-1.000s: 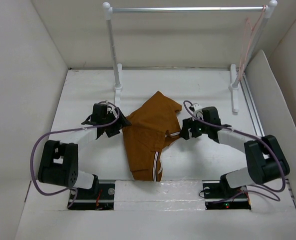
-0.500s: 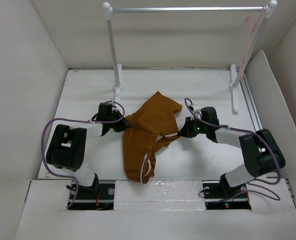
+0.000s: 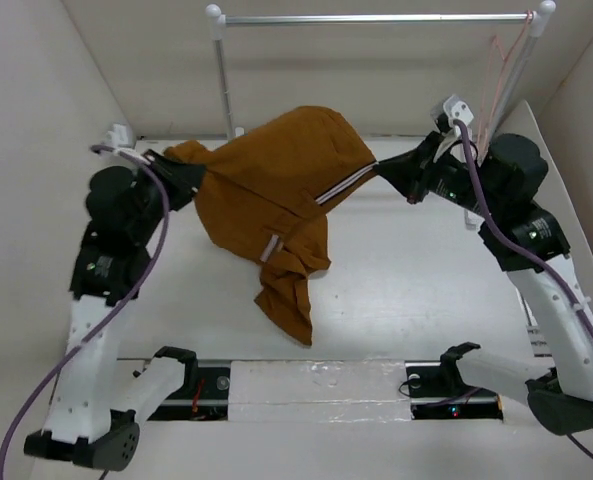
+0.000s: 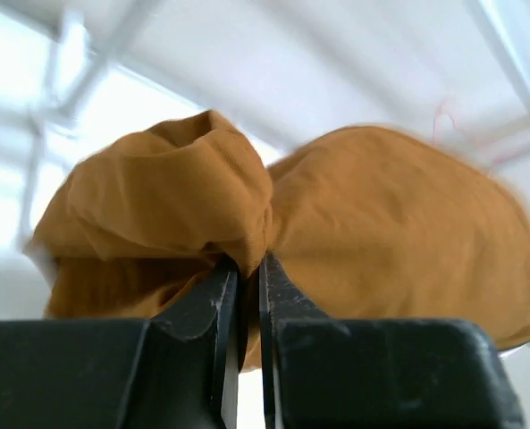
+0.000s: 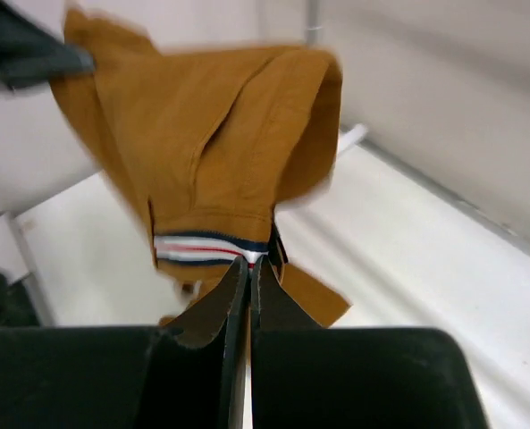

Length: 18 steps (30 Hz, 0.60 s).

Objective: Place the trousers on the hanger
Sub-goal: Flatten out the trousers at the center of the board.

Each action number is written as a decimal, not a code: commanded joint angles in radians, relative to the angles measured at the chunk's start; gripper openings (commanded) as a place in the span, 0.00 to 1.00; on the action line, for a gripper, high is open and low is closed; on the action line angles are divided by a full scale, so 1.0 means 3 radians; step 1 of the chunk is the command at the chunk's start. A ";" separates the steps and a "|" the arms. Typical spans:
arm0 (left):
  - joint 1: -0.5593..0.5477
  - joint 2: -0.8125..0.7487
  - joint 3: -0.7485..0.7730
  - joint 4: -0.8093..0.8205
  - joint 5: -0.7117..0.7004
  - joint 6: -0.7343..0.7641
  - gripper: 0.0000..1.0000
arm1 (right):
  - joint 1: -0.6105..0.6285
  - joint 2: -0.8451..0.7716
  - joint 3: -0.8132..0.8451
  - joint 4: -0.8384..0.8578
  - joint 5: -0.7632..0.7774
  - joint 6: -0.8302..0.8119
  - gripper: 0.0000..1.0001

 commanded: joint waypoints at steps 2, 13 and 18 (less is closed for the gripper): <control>0.0059 -0.0109 0.1525 -0.0943 -0.0773 0.0169 0.00 | 0.0420 0.0423 0.1178 -0.0478 -0.0096 -0.0014 0.00; 0.0059 0.0368 0.2165 -0.0355 0.1050 -0.0492 0.00 | -0.0360 0.0322 0.1382 -0.0171 -0.0547 0.0641 0.00; -0.0094 0.0024 0.0307 0.0943 0.1406 -0.0839 0.34 | -0.0964 -0.0169 -0.0101 -0.0401 0.0061 0.0370 0.00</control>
